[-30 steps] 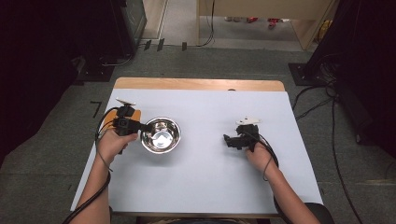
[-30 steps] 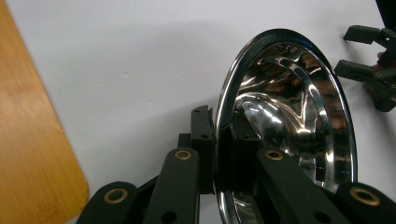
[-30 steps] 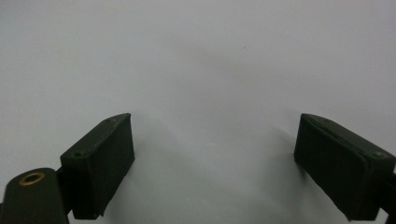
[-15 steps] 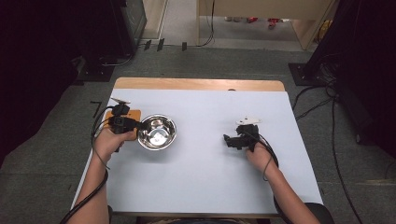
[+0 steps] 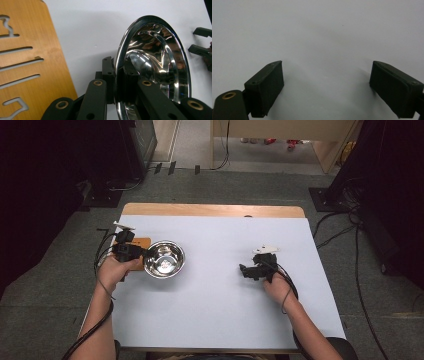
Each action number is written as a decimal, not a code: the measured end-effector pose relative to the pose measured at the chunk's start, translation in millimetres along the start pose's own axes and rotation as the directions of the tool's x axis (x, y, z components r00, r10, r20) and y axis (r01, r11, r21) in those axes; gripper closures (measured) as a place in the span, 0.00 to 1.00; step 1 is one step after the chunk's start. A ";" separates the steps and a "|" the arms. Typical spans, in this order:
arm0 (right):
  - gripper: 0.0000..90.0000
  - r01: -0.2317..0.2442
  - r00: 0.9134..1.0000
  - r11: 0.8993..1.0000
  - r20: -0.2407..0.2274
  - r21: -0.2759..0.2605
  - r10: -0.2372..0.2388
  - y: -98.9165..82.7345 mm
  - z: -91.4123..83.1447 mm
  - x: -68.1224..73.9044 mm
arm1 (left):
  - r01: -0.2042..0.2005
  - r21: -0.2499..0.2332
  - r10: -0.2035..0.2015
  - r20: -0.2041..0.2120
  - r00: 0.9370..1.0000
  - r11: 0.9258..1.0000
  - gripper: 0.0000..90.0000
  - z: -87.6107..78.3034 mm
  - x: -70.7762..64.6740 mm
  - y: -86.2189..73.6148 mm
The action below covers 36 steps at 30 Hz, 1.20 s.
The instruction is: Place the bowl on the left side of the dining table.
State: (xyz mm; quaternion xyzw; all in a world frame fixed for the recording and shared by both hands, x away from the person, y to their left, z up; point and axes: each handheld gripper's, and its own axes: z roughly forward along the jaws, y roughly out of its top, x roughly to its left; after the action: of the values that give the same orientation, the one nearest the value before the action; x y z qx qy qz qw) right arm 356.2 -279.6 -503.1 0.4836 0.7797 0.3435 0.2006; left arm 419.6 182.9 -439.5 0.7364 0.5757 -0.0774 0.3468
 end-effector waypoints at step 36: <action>0.13 -0.002 1.000 1.000 0.000 0.000 0.002 0.1 0.0 0.1 | 0.112 -0.081 -0.116 -0.054 0.992 0.990 0.94 -29.3 41.3 -3.0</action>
State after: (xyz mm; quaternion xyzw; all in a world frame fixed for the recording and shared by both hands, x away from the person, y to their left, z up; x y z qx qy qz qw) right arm 356.2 -279.5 -503.1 0.4842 0.7793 0.3438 0.2002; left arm 422.0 233.6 -440.0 0.6901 0.6293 -0.0530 0.3534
